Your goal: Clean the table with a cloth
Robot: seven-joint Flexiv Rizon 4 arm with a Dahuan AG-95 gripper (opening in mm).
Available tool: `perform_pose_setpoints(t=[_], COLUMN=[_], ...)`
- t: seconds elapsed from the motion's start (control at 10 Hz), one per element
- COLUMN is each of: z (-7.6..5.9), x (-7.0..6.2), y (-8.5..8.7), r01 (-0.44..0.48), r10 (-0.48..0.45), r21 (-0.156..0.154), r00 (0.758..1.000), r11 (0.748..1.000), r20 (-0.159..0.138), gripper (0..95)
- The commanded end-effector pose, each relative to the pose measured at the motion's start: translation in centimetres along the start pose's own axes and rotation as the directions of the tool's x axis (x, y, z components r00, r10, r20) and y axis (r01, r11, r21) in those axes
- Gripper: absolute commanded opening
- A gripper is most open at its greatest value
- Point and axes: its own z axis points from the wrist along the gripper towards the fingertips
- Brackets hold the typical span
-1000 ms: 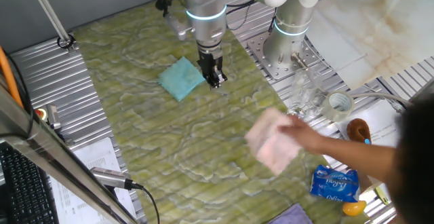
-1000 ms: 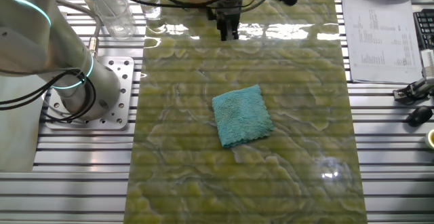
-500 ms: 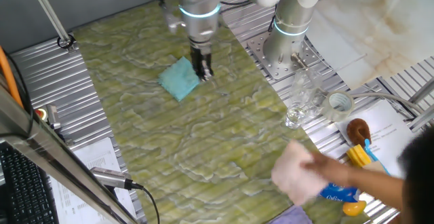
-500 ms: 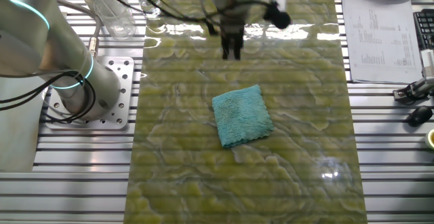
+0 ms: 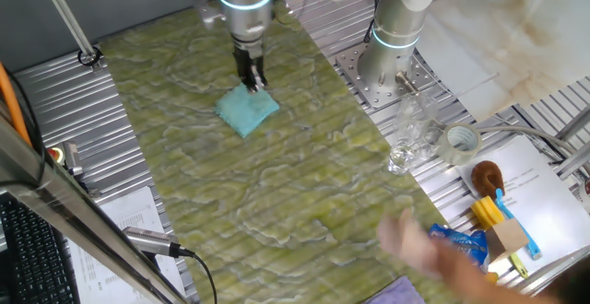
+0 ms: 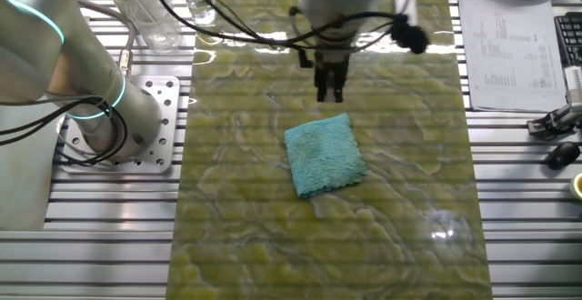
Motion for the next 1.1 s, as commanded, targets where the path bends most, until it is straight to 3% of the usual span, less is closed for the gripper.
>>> perform_pose_setpoints(t=[0.1, 0.5, 0.7, 1.1], z=[0.65, 0.59, 0.60, 0.61], x=[-0.54, -0.51, -0.51, -0.52], y=[-0.58, -0.68, -0.69, -0.66], r01=[0.049, 0.060, 0.015, 0.026], r10=[-0.049, -0.061, -0.017, -0.027], r21=[-0.077, -0.074, -0.071, -0.071], r00=[0.999, 0.998, 1.000, 1.000], r11=[0.996, 0.995, 0.997, 0.997], r20=[-0.001, -0.011, -0.020, -0.015], gripper=[0.0, 0.0, 0.0, 0.0])
